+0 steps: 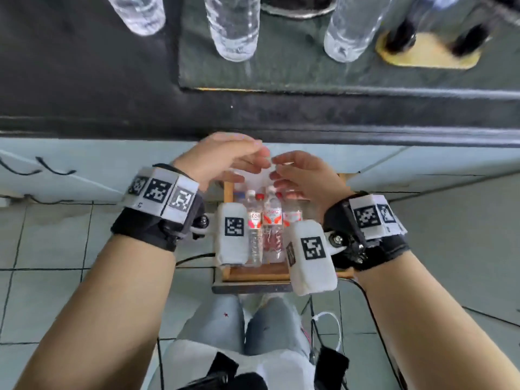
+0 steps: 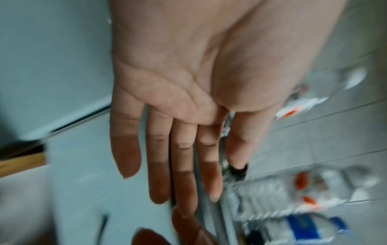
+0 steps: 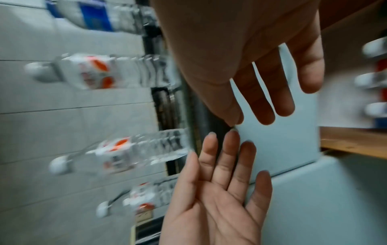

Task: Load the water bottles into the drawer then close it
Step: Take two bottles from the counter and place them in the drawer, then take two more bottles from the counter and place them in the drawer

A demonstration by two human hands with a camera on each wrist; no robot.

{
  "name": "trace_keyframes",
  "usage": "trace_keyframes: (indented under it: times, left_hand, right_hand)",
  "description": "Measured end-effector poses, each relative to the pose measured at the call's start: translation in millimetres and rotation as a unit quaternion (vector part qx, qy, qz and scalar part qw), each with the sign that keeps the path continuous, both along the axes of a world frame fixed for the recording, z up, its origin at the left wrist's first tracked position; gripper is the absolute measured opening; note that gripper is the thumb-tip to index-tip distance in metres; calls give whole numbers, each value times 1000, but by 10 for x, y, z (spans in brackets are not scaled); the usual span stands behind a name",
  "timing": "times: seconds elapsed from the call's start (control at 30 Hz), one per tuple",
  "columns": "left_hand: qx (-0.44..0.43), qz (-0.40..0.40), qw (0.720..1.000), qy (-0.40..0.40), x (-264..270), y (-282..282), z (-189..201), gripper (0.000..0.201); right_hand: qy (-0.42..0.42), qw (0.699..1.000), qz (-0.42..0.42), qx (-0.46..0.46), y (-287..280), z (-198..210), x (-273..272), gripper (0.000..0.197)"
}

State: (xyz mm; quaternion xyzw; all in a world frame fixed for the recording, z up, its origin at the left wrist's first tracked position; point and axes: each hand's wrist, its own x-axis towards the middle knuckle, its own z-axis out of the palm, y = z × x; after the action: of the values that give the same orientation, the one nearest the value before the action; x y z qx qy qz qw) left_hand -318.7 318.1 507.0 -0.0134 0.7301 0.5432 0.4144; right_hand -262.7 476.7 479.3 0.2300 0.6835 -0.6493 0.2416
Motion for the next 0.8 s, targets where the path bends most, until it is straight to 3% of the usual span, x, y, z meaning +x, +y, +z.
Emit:
trace_keyframes:
  times: [0.13,0.23,0.27,0.37,0.43,0.5,0.6,0.7,0.8]
  left_hand:
    - [18,30,997,73,-425,-320,604,21]
    - [22,168,982,85,-744,-556,764,6]
    - [21,224,970,90,-849,-621,768,16]
    - [14,356,922,149,-1210,-792,697,72]
    - [21,372,906,202,-1395,-840,690,102]
    - [50,350,908,227,-1521,-827,662,114]
    - [62,365,896,247,-1642,-736,645,97]
    - [-8,395,875,281,-1701,-640,651,79]
    - [-47,367,876,310,-1646,-583,638,73]
  right_hand:
    - [128,989,-60,37,-187,595,-426,13]
    - [201,963,-148,103,-310,783,-794,32]
    - [215,956,-159,123,-342,814,-907,48]
    - [252,947,-141,141,-450,912,-1223,88]
    - [285,943,-122,118,-506,963,-1425,97]
    - [293,944,-127,88,-569,989,-1583,95]
    - [291,946,-133,58,-622,939,-1674,99]
    - [301,941,-142,64,-626,853,-1648,94]
    - [312,938,-142,61,-606,830,-1572,90]
